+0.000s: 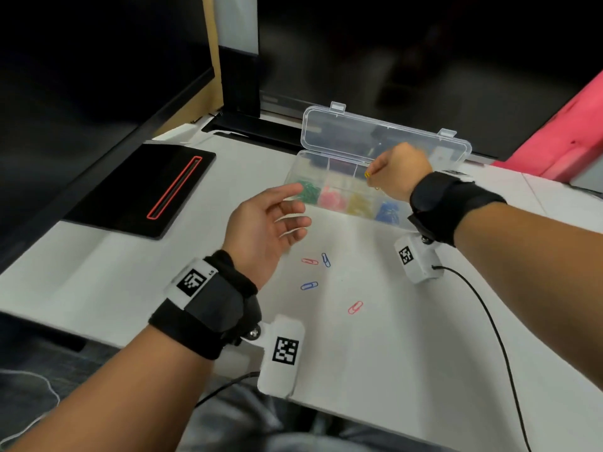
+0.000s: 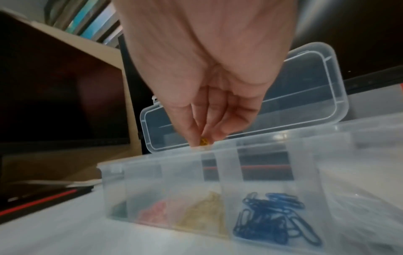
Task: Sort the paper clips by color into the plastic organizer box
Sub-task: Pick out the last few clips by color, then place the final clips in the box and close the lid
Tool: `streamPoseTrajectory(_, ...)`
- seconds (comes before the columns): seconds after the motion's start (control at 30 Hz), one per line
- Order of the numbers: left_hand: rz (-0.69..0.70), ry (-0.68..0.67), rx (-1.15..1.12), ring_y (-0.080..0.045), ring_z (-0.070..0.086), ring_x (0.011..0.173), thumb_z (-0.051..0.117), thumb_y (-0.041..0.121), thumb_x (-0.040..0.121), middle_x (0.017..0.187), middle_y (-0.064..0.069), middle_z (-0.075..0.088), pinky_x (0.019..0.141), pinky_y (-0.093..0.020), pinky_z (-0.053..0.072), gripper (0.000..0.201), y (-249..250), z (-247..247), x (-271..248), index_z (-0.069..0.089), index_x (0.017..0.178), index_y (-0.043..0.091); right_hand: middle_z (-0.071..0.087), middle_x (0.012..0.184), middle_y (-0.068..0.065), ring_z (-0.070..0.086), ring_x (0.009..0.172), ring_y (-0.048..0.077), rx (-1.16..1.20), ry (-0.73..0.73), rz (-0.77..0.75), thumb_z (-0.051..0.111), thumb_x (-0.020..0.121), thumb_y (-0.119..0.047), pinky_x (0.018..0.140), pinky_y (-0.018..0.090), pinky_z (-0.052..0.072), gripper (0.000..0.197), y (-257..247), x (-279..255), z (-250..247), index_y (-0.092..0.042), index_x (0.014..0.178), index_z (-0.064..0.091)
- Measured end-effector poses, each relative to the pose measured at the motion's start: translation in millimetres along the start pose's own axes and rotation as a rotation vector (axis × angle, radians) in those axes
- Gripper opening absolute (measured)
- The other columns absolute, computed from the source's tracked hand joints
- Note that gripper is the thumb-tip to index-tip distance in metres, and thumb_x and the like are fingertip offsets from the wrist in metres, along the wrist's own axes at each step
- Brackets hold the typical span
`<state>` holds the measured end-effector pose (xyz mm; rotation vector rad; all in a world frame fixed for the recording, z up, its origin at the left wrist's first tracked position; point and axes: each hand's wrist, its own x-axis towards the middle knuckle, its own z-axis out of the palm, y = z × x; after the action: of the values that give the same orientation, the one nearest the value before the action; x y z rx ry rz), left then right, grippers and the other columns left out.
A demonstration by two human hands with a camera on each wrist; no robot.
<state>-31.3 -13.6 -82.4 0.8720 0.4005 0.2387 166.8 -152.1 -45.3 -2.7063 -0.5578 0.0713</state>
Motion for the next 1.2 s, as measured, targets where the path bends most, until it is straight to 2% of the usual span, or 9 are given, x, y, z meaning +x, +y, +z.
streamPoseTrajectory(0.1, -0.003, -0.046, 0.306, -0.021, 0.059, 0.065, 0.052, 0.019, 0.094, 0.076, -0.004, 0.061, 0.062, -0.028, 0.045, 0.022, 9, -2, -1, 0.070, 0.104, 0.011, 0.066, 0.090, 0.009, 0.060, 0.078, 0.028, -0.239, -0.113, 0.008, 0.069, 0.084, -0.032, 0.067, 0.028, 0.045, 0.028, -1, 8, 8, -0.007, 0.096, 0.069)
streamPoseTrajectory(0.27, -0.030, -0.099, 0.859, -0.018, 0.062, 0.067, 0.062, 0.014, 0.089, 0.085, -0.006, 0.068, 0.060, -0.025, 0.046, 0.013, 16, -7, 3, 0.071, 0.098, 0.015, 0.072, 0.095, 0.008, 0.063, 0.087, 0.031, -0.155, 0.079, -0.323, 0.050, 0.092, -0.022, 0.077, 0.030, 0.048, 0.024, -12, -26, 1, -0.016, 0.097, 0.073)
streamPoseTrajectory(0.37, -0.032, -0.199, 1.260, -0.012, 0.060, 0.063, 0.073, 0.020, 0.082, 0.082, -0.008, 0.071, 0.061, -0.022, 0.045, 0.013, 14, -6, 4, 0.071, 0.094, 0.018, 0.070, 0.092, -0.007, 0.056, 0.080, 0.011, -0.175, -0.233, -0.523, 0.061, 0.090, -0.024, 0.070, 0.017, 0.039, 0.018, -20, -68, 5, -0.023, 0.102, 0.074)
streamPoseTrajectory(0.43, -0.039, -0.294, 1.512, -0.008, 0.059, 0.065, 0.078, 0.028, 0.077, 0.079, -0.001, 0.071, 0.062, -0.020, 0.044, 0.017, 7, -1, -1, 0.072, 0.091, 0.020, 0.070, 0.101, -0.010, 0.056, 0.085, 0.010, -0.243, -0.422, -0.570, 0.067, 0.087, -0.026, 0.078, 0.020, 0.043, 0.025, -20, -84, 18, -0.029, 0.112, 0.071)
streamPoseTrajectory(0.57, 0.029, -0.377, 1.834, -0.008, 0.057, 0.080, 0.078, 0.036, 0.074, 0.074, 0.019, 0.054, 0.073, -0.021, 0.045, 0.028, -10, 9, -6, 0.071, 0.098, 0.024, 0.071, 0.109, -0.005, 0.062, 0.100, 0.019, -0.323, -0.460, -0.610, 0.066, 0.086, -0.019, 0.083, 0.025, 0.046, 0.033, -17, -95, 41, -0.026, 0.119, 0.069)
streamPoseTrajectory(0.77, 0.122, -0.486, 2.015, -0.024, 0.063, 0.093, 0.063, 0.017, 0.087, 0.101, -0.004, 0.067, 0.077, -0.028, 0.050, 0.017, -19, 23, -9, 0.072, 0.101, 0.016, 0.072, 0.103, 0.003, 0.062, 0.091, 0.026, -0.371, -0.385, -0.595, 0.055, 0.088, -0.010, 0.068, 0.025, 0.040, 0.026, -16, -101, 42, -0.020, 0.103, 0.073)
streamPoseTrajectory(0.87, 0.147, -0.511, 2.083, -0.026, 0.062, 0.086, 0.061, 0.013, 0.085, 0.099, -0.007, 0.063, 0.068, -0.026, 0.046, 0.016, -21, 28, -11, 0.069, 0.099, 0.013, 0.070, 0.092, 0.008, 0.058, 0.079, 0.027, -0.363, -0.389, -0.559, 0.055, 0.086, -0.014, 0.066, 0.029, 0.045, 0.014, -18, -109, 41, -0.020, 0.087, 0.068)
streamPoseTrajectory(1.0, 0.131, -0.529, 2.119, -0.022, 0.057, 0.075, 0.063, 0.014, 0.080, 0.085, -0.001, 0.055, 0.061, -0.028, 0.045, 0.010, -22, 29, -12, 0.057, 0.087, 0.017, 0.070, 0.088, 0.004, 0.059, 0.082, 0.022, -0.297, -0.425, -0.551, 0.067, 0.085, -0.030, 0.068, 0.026, 0.043, 0.016, -23, -117, 39, -0.017, 0.093, 0.072)
streamPoseTrajectory(1.2, -0.045, -0.521, 2.055, -0.024, 0.066, 0.077, 0.069, 0.019, 0.071, 0.087, -0.006, 0.069, 0.064, -0.031, 0.053, 0.020, -22, 21, -12, 0.067, 0.089, 0.010, 0.074, 0.090, 0.000, 0.061, 0.083, 0.018, -0.234, -0.503, -0.540, 0.069, 0.084, -0.017, 0.079, 0.031, 0.052, 0.012, -22, -107, 44, -0.017, 0.094, 0.076)
